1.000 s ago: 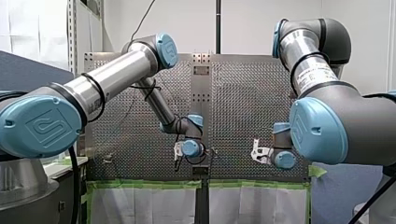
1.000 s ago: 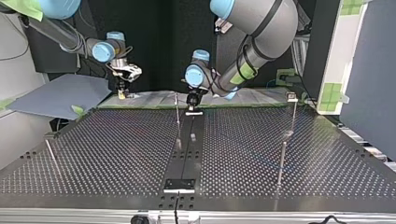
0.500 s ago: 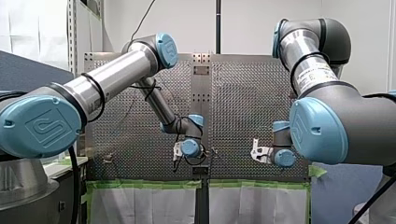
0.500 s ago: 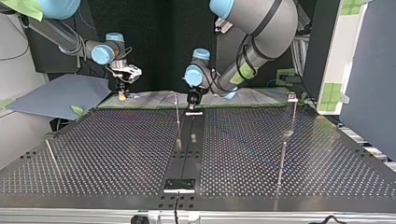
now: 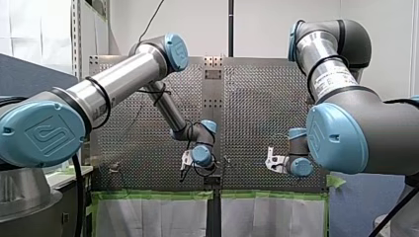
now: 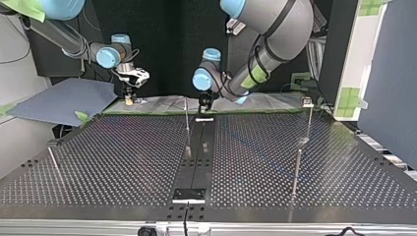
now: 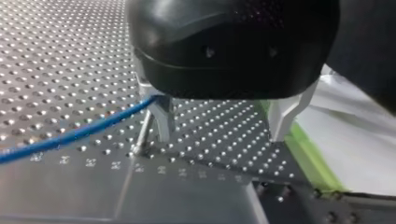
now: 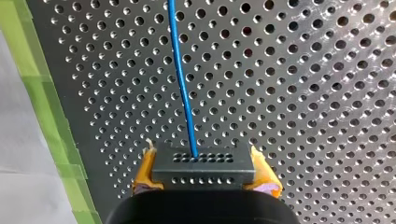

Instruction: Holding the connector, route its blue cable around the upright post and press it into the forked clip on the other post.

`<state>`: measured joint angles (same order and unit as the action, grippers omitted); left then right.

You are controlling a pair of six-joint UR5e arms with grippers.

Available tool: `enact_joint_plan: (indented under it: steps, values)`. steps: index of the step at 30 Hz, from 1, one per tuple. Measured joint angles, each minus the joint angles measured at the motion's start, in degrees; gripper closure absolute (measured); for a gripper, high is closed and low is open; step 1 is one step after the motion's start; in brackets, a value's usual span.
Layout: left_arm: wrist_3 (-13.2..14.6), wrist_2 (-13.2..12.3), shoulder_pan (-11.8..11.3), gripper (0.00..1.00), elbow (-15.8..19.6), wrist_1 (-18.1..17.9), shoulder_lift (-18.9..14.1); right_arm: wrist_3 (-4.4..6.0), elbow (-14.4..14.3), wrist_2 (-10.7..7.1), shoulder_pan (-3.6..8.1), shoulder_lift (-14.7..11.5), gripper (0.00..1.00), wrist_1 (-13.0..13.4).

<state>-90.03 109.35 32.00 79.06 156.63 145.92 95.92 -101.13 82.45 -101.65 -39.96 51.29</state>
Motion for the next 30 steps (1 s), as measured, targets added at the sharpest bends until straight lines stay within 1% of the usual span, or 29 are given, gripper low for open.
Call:
enact_joint_plan:
  steps: [4, 7, 11, 15, 21, 25, 30]
  values:
    - [-0.1, 0.3, 0.6, 0.0, 0.2, 1.9, -0.8, -0.01, 0.0, 0.0, 0.0, 0.0, 1.0, 0.0]
    - [-0.3, 0.2, 0.9, 0.0, 0.5, 2.6, -2.0, -0.01, 0.0, 0.0, 0.0, 0.0, 1.0, -0.1]
    - [-0.6, 0.2, 1.2, 0.0, 1.2, 2.5, -3.6, 0.0, 0.0, 0.0, 0.01, 0.0, 1.0, -0.2]
    - [-0.6, -0.1, 1.6, 0.0, 2.0, 2.4, -4.4, 0.01, 0.0, 0.0, 0.01, 0.0, 1.0, -0.1]
    - [-0.5, -0.6, 2.7, 0.0, 4.0, 2.3, -5.5, 0.03, 0.0, 0.0, 0.0, 0.0, 1.0, -0.2]
    - [-0.6, -1.3, 3.6, 0.0, 5.6, 1.9, -7.1, 0.04, 0.0, -0.08, 0.0, 0.0, 1.0, -0.2]
    - [-0.8, -1.3, 4.4, 0.0, 6.3, 2.3, -8.2, 0.0, 0.0, -0.16, 0.0, 0.0, 1.0, -0.4]
